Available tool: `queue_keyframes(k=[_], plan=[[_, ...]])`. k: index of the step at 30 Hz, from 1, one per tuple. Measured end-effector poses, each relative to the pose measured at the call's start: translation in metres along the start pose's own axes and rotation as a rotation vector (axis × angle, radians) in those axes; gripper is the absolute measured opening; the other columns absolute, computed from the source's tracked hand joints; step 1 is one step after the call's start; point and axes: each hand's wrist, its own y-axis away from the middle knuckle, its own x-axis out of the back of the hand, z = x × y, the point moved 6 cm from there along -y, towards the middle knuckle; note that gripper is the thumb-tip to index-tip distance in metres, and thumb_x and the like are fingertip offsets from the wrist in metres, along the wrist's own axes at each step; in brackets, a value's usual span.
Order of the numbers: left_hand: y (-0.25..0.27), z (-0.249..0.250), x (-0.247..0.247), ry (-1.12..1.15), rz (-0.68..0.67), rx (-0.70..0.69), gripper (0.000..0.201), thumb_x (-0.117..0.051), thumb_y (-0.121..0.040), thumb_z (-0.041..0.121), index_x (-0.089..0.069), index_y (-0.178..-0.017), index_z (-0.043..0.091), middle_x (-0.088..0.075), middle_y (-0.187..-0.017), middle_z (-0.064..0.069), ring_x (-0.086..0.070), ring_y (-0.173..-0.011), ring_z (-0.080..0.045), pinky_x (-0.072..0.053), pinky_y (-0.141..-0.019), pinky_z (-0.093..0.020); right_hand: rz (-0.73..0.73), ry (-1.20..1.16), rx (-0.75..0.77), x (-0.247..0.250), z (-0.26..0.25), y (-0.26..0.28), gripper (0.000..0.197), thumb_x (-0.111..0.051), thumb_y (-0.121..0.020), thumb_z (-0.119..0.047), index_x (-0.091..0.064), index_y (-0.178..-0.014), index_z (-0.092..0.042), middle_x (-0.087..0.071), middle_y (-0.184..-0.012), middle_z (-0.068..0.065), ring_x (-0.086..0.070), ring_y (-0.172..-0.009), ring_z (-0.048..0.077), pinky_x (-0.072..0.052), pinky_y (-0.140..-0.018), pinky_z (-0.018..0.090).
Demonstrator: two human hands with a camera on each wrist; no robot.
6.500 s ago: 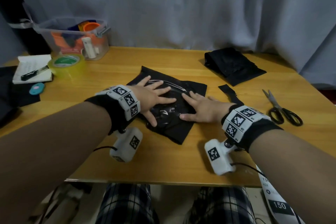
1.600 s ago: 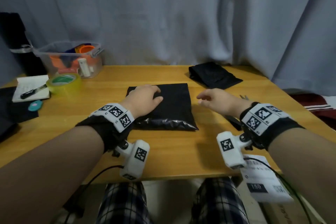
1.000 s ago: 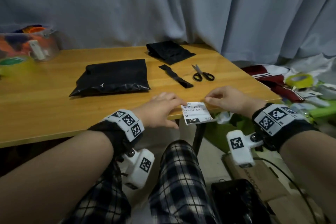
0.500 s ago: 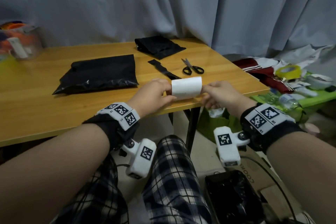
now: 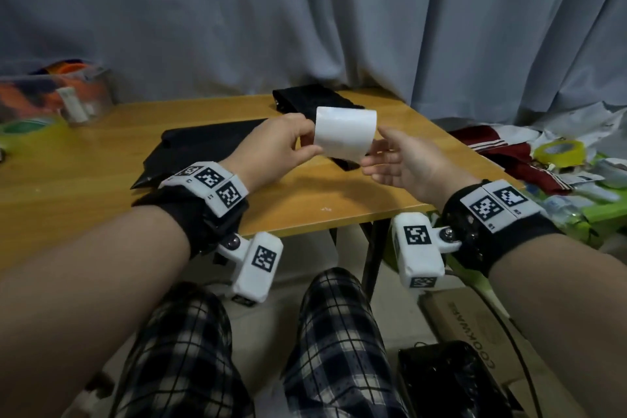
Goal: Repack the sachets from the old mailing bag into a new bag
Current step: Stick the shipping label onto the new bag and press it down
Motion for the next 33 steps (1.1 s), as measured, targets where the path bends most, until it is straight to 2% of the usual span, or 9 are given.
queue_keyframes(k=[5, 11, 15, 18, 20, 23, 27, 30, 33], plan=[[0.012, -0.022, 0.03, -0.199, -0.02, -0.013, 0.024, -0.057, -0.091, 0.029, -0.064, -0.11, 0.017, -0.068, -0.092, -0.003, -0.061, -0.081, -0.022, -0.051, -0.072, -0.04, -0.101, -0.082, -0.037, -0.046, -0.01, -0.018, 0.038, -0.051, -0.092, -0.044, -0.059, -0.102, -0.008, -0.071, -0.086, 0.013, -0.071, -0.076, 0.021, -0.058, -0.069, 0.028], [0.021, -0.068, 0.057, -0.311, -0.024, 0.027, 0.025, -0.054, -0.091, 0.028, -0.066, -0.11, 0.016, -0.071, -0.09, -0.008, -0.063, -0.079, -0.029, -0.049, -0.064, -0.038, -0.186, -0.137, 0.05, -0.113, -0.032, -0.039, 0.011, -0.065, -0.083, 0.0, -0.066, -0.094, 0.001, -0.068, -0.087, 0.011, -0.066, -0.084, 0.021, -0.058, -0.078, 0.03], [0.016, -0.11, 0.067, -0.272, -0.076, 0.13, 0.039, -0.056, -0.091, 0.031, -0.055, -0.129, 0.02, -0.063, -0.125, -0.004, -0.06, -0.108, -0.025, -0.049, -0.089, -0.039, -0.088, 0.013, 0.191, -0.139, -0.053, -0.063, 0.017, -0.058, -0.085, 0.007, -0.068, -0.097, 0.0, -0.065, -0.099, 0.01, -0.065, -0.092, 0.022, -0.059, -0.076, 0.028], [0.015, -0.16, 0.059, -0.2, -0.11, 0.372, 0.055, -0.048, -0.095, 0.04, -0.036, -0.143, 0.016, -0.05, -0.14, -0.008, -0.051, -0.123, -0.025, -0.042, -0.102, -0.037, 0.054, 0.099, 0.272, -0.142, -0.066, -0.093, 0.024, -0.053, -0.086, 0.006, -0.068, -0.086, -0.013, -0.067, -0.105, 0.012, -0.067, -0.095, 0.026, -0.059, -0.08, 0.036], [0.022, -0.2, 0.039, -0.159, -0.227, 0.588, 0.061, -0.034, -0.096, 0.05, -0.026, -0.147, 0.016, -0.04, -0.145, -0.016, -0.043, -0.13, -0.032, -0.037, -0.107, -0.043, 0.098, 0.116, 0.279, -0.143, -0.072, -0.11, 0.025, -0.052, -0.087, 0.006, -0.068, -0.091, -0.013, -0.066, -0.107, 0.008, -0.067, -0.095, 0.026, -0.058, -0.083, 0.042], [0.043, -0.23, -0.005, -0.101, -0.631, 0.782, 0.065, -0.015, -0.094, 0.061, 0.0, -0.15, 0.034, -0.004, -0.158, -0.017, -0.012, -0.144, -0.038, -0.016, -0.117, -0.048, 0.088, 0.124, 0.292, -0.146, -0.076, -0.13, 0.028, -0.05, -0.088, 0.007, -0.066, -0.104, -0.011, -0.063, -0.108, 0.005, -0.066, -0.094, 0.021, -0.058, -0.083, 0.037], [0.043, -0.23, -0.017, 0.044, -0.819, 0.674, 0.056, -0.016, -0.095, 0.059, 0.0, -0.147, 0.046, 0.012, -0.159, -0.003, 0.004, -0.147, -0.032, -0.002, -0.119, -0.047, 0.013, 0.183, 0.305, -0.155, -0.077, -0.153, 0.031, -0.051, -0.088, 0.007, -0.064, -0.109, -0.011, -0.061, -0.103, -0.002, -0.064, -0.089, 0.011, -0.057, -0.077, 0.026], [0.033, -0.236, -0.007, -0.057, -0.934, 0.478, 0.05, -0.02, -0.097, 0.055, -0.005, -0.145, 0.051, 0.013, -0.159, 0.006, 0.014, -0.146, -0.024, 0.006, -0.117, -0.051, -0.018, 0.177, 0.258, -0.159, -0.068, -0.17, 0.033, -0.053, -0.086, 0.009, -0.065, -0.11, -0.01, -0.062, -0.103, -0.001, -0.066, -0.091, 0.014, -0.057, -0.082, 0.031], [0.016, -0.247, 0.006, -0.205, -0.837, 0.383, 0.048, -0.03, -0.1, 0.043, -0.015, -0.145, 0.049, 0.009, -0.159, 0.008, 0.01, -0.146, -0.023, 0.003, -0.117, -0.05, -0.018, 0.179, 0.219, -0.159, -0.058, -0.183, 0.034, -0.053, -0.085, 0.01, -0.066, -0.11, -0.01, -0.063, -0.109, 0.004, -0.066, -0.097, 0.02, -0.057, -0.084, 0.033]])
